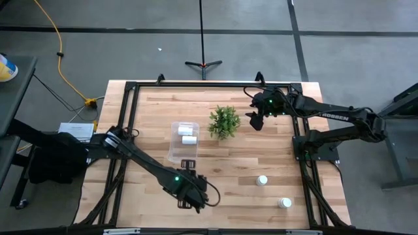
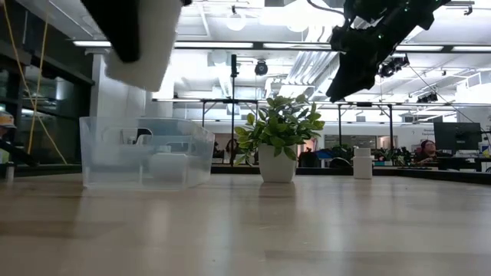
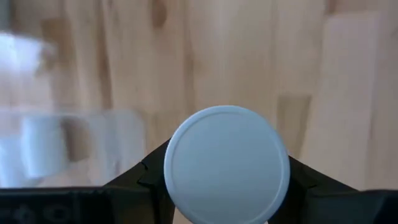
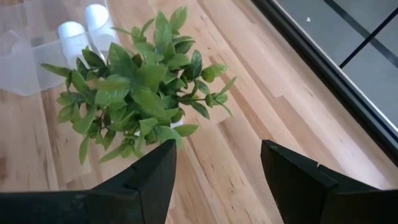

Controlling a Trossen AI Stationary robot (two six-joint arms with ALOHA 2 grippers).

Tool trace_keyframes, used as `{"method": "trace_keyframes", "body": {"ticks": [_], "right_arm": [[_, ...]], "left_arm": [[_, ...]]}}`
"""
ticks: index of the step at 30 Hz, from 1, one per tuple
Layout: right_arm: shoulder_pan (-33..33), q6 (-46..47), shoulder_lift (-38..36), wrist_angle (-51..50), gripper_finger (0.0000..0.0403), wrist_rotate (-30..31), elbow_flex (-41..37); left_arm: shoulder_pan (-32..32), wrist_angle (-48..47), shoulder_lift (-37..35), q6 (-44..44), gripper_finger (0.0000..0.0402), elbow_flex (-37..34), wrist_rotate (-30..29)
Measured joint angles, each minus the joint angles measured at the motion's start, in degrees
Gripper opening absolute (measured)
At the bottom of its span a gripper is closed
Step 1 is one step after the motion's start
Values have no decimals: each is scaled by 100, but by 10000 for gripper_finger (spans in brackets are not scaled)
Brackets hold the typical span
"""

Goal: Pick and place pill bottles into a basket
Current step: Put the white pill bottle into the transparent bin

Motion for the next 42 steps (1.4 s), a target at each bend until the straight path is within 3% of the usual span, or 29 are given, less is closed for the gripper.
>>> {"method": "trace_keyframes", "body": {"ticks": [14,30,42], "right_arm": [[0,25,4,-37,224,62,0],[-15,-316,4,-97,224,534,0],[-15,-320,4,120,224,639,0]], "left_arm": [[691,-1264,-684,681,207,10,-77],[2104,-1525,-695,2202,207,-13,639],[2990,-1869,-656,2669,206,-13,1210]]}}
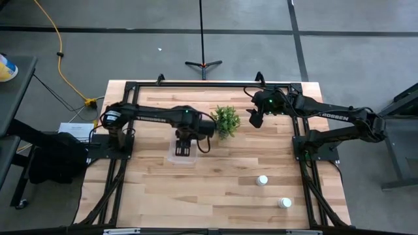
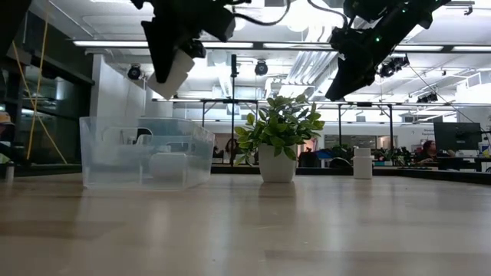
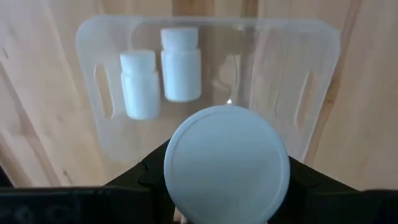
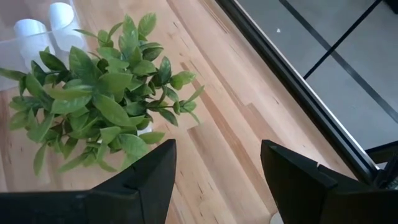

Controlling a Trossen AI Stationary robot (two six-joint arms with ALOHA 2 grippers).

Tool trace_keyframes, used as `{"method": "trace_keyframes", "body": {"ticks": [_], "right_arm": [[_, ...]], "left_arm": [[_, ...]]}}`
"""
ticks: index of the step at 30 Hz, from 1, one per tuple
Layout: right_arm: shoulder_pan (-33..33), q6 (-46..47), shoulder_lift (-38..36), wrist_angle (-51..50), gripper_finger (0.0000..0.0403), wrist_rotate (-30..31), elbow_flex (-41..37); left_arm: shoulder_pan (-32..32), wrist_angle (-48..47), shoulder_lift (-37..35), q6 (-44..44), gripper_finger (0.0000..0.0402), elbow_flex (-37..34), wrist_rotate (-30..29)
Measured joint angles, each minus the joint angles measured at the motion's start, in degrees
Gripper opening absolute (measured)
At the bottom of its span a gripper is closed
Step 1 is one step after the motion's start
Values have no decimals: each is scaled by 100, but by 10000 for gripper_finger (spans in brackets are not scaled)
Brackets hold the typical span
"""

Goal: Pick and place pill bottles into a basket
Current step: Put the white pill bottle into the transparent bin

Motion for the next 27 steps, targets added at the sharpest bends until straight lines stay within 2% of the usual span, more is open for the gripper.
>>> {"method": "trace_keyframes", "body": {"ticks": [11,20,27], "right_arm": [[0,-9,0,-2,224,54,-2],[0,17,0,-2,224,146,-2],[0,42,0,-2,224,146,-4]], "left_arm": [[136,86,44,564,206,-20,216],[162,290,46,645,206,-1064,202],[160,1017,44,769,206,-1684,240]]}}
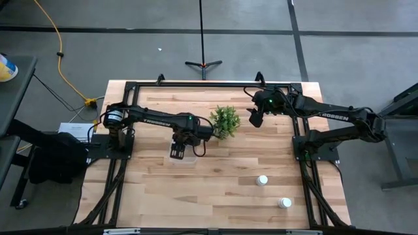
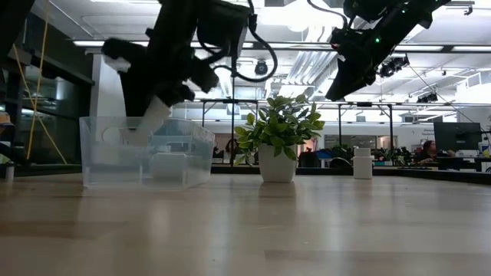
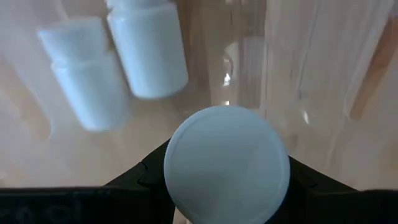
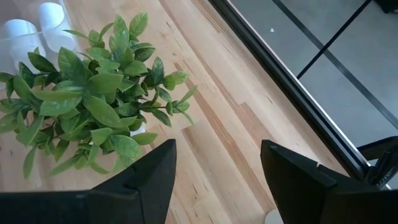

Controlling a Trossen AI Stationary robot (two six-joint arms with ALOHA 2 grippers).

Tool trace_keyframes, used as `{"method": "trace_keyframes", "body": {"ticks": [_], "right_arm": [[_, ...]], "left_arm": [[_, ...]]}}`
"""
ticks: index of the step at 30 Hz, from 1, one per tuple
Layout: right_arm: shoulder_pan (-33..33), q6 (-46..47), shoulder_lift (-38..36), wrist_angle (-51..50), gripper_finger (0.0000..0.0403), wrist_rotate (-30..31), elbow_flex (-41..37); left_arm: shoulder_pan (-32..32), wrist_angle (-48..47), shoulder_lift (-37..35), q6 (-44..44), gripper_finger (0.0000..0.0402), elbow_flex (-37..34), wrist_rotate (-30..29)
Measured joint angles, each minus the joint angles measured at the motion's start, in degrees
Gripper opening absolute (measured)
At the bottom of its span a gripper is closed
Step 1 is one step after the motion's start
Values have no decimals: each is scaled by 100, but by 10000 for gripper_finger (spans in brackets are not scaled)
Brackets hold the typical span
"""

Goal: Pick and place pill bottles into a basket
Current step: Put the white pill bottle into the transparent bin

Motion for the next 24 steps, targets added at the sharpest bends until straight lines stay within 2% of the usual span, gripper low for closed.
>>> {"method": "trace_keyframes", "body": {"ticks": [18,24], "right_arm": [[0,-26,0,-4,224,-2,0],[0,-34,0,-7,224,-2,0]], "left_arm": [[2,570,0,250,206,-323,82],[2,563,0,283,265,-321,153]]}}
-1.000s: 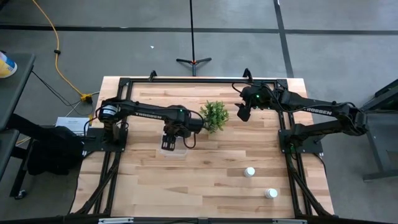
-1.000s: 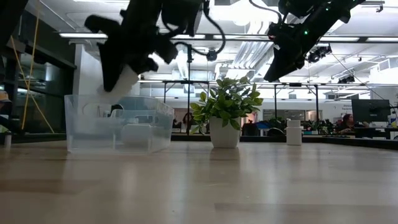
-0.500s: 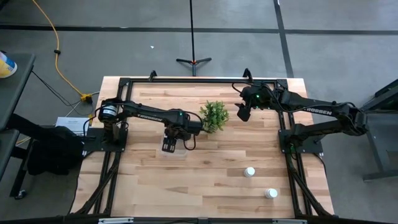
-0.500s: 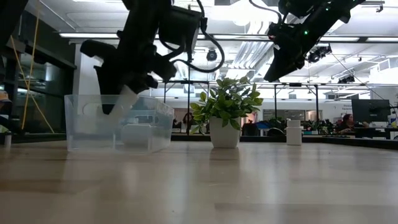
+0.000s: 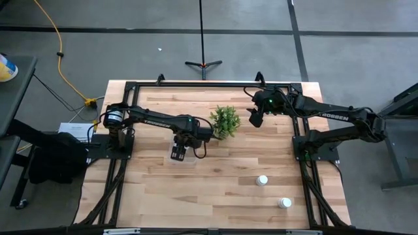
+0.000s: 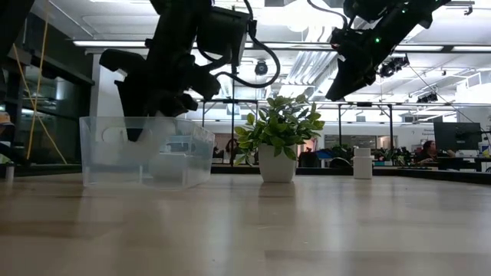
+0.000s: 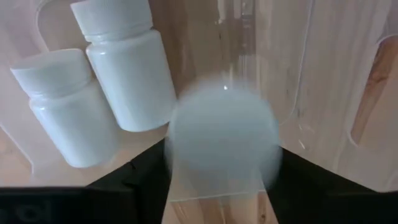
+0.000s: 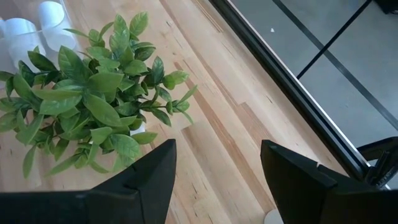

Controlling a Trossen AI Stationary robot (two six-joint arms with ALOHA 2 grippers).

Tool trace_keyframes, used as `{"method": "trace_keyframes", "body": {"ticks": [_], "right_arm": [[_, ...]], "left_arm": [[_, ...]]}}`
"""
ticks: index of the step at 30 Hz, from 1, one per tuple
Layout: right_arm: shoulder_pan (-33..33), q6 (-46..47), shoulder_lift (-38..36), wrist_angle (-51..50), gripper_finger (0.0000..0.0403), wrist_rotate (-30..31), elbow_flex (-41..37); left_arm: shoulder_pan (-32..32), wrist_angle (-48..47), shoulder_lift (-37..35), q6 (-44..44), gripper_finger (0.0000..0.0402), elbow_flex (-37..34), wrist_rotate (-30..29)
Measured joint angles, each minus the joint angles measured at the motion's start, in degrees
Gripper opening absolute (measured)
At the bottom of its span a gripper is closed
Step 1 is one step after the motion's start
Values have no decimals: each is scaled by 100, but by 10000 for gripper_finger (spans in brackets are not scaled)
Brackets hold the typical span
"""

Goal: Pick and place pill bottles into a basket
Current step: Put the white pill bottle into the transparent bin

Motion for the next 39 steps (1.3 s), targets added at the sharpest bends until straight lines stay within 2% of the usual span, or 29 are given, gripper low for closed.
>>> {"method": "trace_keyframes", "body": {"ticks": [6,15,19,23,28,31,34,35,39], "right_arm": [[0,-8,0,0,224,0,0],[0,-8,0,0,224,0,0],[1,-8,0,0,224,0,0],[0,-91,0,-2,224,0,0],[1,-137,0,-14,224,-2,0],[1,-122,-2,-47,224,-32,0],[2,-116,-2,-86,224,-70,0],[0,-80,-2,-94,224,-166,0],[-113,-96,-132,376,224,-1372,-7]], "left_arm": [[0,-2,0,-2,277,-1,-68],[0,-384,-32,-509,237,309,-166],[2,254,-460,-966,200,369,-163],[60,1175,-1091,-1492,162,122,-323],[287,2254,-2137,-2061,127,-668,-570],[399,3277,-2850,-2258,109,-1474,-631],[416,4403,-3605,-2258,86,-2307,-426],[411,4774,-3863,-2255,76,-2575,-369],[411,5643,-4917,-2134,26,-3567,-230]]}}
